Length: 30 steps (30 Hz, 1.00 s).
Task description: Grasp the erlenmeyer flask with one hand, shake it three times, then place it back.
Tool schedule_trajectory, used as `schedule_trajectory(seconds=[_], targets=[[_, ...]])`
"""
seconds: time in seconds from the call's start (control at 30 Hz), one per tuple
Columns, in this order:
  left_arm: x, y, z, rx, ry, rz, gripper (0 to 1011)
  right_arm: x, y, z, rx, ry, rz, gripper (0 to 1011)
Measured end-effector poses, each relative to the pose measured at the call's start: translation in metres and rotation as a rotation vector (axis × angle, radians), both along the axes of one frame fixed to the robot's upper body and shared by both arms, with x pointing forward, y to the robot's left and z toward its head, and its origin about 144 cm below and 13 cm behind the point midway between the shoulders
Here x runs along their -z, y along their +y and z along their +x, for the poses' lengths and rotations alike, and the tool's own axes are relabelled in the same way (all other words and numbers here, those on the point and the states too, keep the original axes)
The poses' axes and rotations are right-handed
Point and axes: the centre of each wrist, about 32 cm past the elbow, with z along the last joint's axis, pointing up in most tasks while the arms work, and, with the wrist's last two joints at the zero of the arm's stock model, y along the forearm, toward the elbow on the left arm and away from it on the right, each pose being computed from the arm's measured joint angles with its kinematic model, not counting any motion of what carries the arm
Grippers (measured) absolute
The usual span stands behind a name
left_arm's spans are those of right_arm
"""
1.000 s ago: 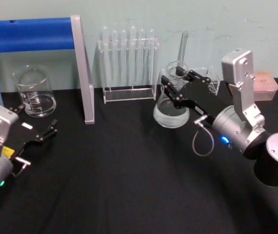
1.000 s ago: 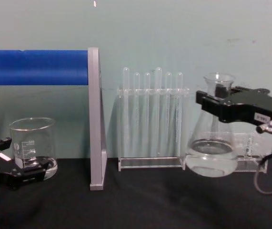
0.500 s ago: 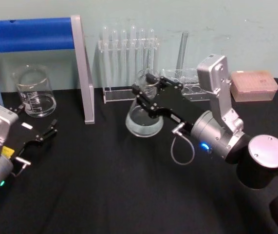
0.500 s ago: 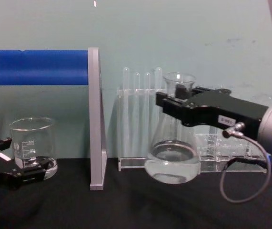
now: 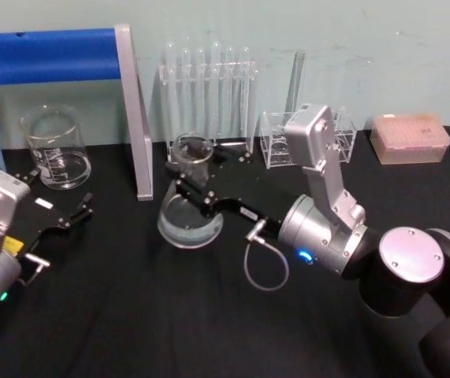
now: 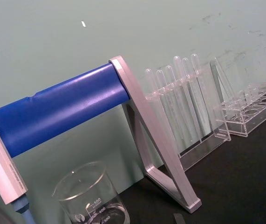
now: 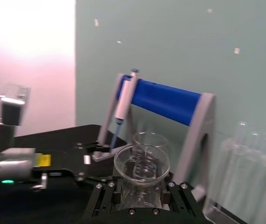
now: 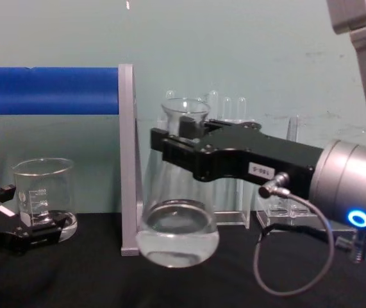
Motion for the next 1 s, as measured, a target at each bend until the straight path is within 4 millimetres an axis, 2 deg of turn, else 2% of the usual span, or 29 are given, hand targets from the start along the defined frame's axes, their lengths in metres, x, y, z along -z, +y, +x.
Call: schedule_trajectory(seconds=[0.5, 0.77, 1.0], targets=[[0.0, 0.0, 0.0, 0.0, 0.0, 0.0, 1001, -0.003, 0.015, -0.01, -0.124, -0.004, -0.004, 450], [0.0, 0.0, 0.0, 0.0, 0.0, 0.0, 1001, -0.004, 0.011, -0.007, -0.098, -0.01, -0.014, 450], [0.0, 0.0, 0.0, 0.0, 0.0, 0.0, 1001, -0.006, -0.002, 0.0, -0.025, -0.022, -0.019, 450]])
